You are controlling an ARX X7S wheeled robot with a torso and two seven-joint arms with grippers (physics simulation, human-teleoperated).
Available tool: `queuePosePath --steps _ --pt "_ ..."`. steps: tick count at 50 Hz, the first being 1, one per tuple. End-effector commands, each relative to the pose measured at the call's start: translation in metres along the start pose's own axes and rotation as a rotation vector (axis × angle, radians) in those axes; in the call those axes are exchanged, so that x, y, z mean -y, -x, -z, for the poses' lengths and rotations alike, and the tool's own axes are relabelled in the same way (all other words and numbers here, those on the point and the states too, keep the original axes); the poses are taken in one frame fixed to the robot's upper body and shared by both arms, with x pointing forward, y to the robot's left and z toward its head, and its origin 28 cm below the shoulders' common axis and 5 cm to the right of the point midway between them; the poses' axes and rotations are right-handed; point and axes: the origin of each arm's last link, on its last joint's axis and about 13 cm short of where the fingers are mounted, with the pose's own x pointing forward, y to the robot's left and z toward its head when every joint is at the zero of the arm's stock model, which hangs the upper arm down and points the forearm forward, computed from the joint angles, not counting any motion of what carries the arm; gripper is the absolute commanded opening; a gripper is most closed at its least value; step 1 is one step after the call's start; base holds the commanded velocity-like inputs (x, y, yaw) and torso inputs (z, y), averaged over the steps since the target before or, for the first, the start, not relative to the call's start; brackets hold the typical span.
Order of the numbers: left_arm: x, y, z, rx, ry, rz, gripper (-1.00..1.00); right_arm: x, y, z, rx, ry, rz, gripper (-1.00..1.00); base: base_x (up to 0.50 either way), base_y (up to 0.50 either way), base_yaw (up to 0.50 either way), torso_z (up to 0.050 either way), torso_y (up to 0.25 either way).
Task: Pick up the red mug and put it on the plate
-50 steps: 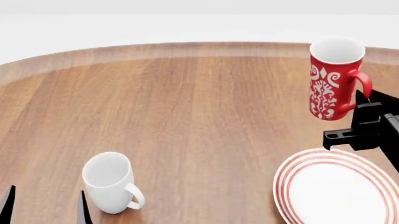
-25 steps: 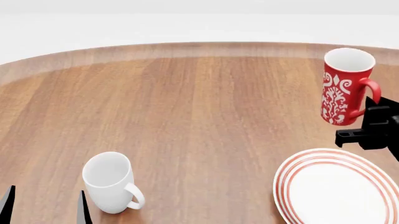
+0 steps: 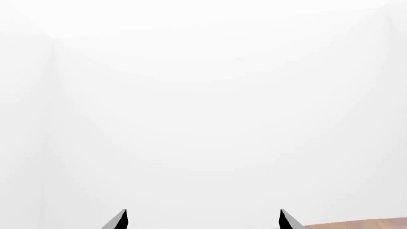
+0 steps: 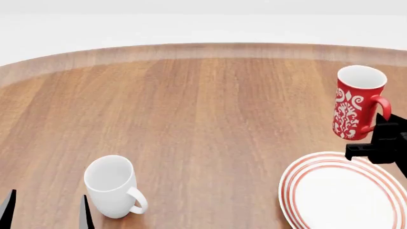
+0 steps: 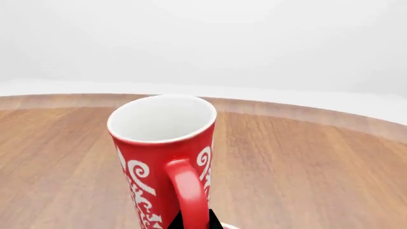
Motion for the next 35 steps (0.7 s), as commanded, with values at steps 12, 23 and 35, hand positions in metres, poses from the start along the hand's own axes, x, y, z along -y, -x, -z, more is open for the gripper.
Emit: queuePosePath --steps 12,23,35 --pt "0.000 0.000 0.000 0.003 -0.003 0.004 1.00 0.004 -0.005 0.027 0.060 -0.025 0.023 -1.00 0.00 0.00 0.00 0.000 0.001" --pt "0.000 0.000 0.000 0.000 -0.007 0.007 1.00 0.008 -0.006 0.040 0.044 -0.016 0.055 -1.00 0.00 0.00 0.00 0.000 0.000" --pt "0.000 0.000 0.000 -0.004 -0.009 0.009 1.00 0.009 -0.008 0.047 0.047 -0.032 0.084 -1.00 0.00 0.00 0.00 0.001 0.000"
